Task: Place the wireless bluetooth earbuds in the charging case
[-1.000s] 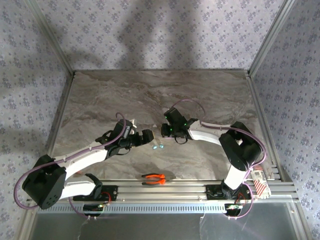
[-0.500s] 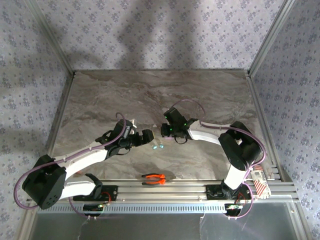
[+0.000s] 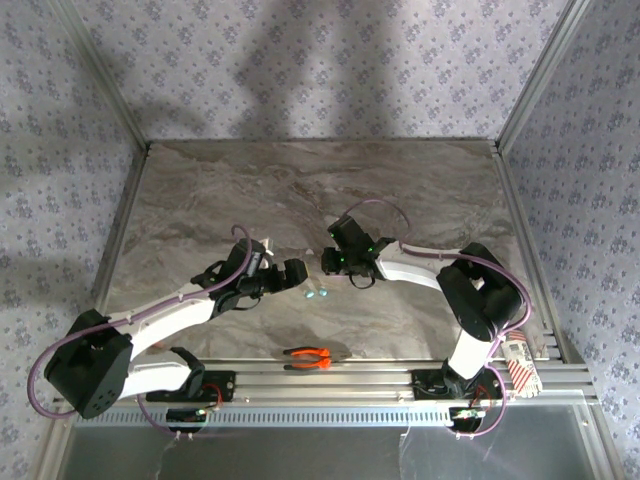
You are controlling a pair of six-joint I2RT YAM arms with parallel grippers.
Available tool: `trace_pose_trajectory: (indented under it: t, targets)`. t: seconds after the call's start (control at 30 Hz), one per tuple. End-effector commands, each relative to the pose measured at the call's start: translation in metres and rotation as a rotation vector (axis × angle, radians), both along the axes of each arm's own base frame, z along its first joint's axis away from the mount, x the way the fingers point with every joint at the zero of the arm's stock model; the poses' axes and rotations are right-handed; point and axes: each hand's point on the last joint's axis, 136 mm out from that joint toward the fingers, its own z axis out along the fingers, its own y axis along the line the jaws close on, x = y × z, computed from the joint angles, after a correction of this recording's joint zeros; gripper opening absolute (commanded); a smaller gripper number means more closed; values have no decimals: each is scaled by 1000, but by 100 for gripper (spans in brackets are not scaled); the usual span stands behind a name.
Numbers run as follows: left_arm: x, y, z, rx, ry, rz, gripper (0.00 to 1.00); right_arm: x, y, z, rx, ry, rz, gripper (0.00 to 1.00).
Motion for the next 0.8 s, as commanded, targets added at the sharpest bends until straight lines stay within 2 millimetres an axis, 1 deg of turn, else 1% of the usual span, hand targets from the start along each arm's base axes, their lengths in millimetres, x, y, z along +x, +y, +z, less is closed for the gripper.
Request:
trace_pose_trajectory:
  t: [0.0, 0.77]
  targets:
    - [-3, -4, 0, -7, -8, -29, 100, 0, -8, -5, -18, 6, -31, 20]
    - [-2, -5, 2, -9, -6, -28, 100, -2, -16, 8, -18, -18, -41, 27]
